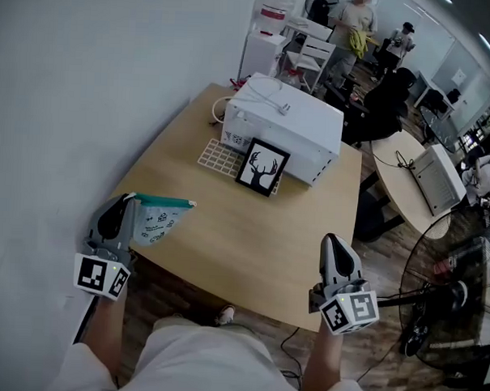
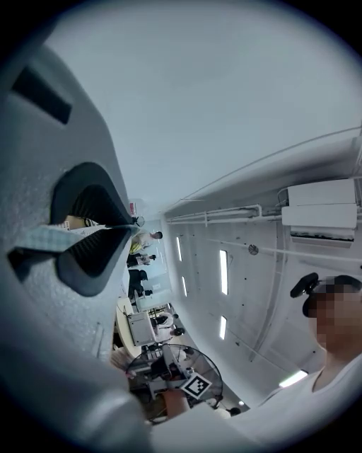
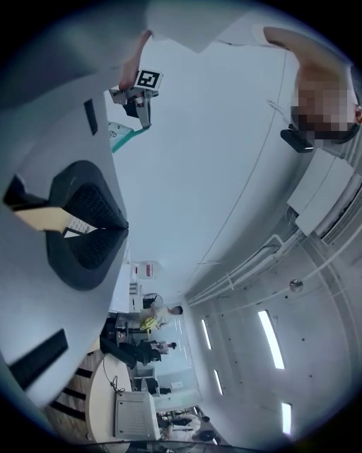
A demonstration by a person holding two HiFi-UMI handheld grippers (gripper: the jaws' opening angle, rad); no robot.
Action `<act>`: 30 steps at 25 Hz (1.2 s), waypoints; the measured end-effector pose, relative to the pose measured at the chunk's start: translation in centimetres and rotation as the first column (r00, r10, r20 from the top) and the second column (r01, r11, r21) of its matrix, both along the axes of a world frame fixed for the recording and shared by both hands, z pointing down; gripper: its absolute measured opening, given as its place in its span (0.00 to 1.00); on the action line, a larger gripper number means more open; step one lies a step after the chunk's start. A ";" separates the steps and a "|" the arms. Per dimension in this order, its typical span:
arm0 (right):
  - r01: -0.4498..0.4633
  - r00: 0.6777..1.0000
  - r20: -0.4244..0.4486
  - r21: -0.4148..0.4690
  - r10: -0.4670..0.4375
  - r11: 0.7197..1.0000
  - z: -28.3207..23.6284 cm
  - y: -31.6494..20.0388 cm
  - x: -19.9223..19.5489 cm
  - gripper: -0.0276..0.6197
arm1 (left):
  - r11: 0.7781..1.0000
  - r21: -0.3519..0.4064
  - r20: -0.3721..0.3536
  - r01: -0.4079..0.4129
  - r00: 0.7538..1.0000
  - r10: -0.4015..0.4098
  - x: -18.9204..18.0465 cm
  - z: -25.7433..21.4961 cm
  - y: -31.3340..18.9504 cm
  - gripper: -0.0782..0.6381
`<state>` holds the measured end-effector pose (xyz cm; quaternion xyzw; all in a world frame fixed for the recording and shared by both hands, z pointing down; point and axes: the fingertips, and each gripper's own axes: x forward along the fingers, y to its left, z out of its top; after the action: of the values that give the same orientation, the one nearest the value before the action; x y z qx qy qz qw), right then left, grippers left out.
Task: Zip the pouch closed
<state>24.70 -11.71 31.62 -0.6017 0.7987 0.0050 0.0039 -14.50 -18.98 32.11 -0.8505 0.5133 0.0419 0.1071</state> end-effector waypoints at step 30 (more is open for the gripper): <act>-0.140 0.989 -0.052 -0.009 0.140 0.990 0.5 0.9 1.9 0.04 | 0.996 -0.048 -0.068 0.079 0.994 -0.082 -4.3 0.5 2.0 0.14</act>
<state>26.61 -10.80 32.08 -0.6560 0.7543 0.0153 -0.0207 -18.79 -17.00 32.65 -0.8293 0.5515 0.0557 0.0713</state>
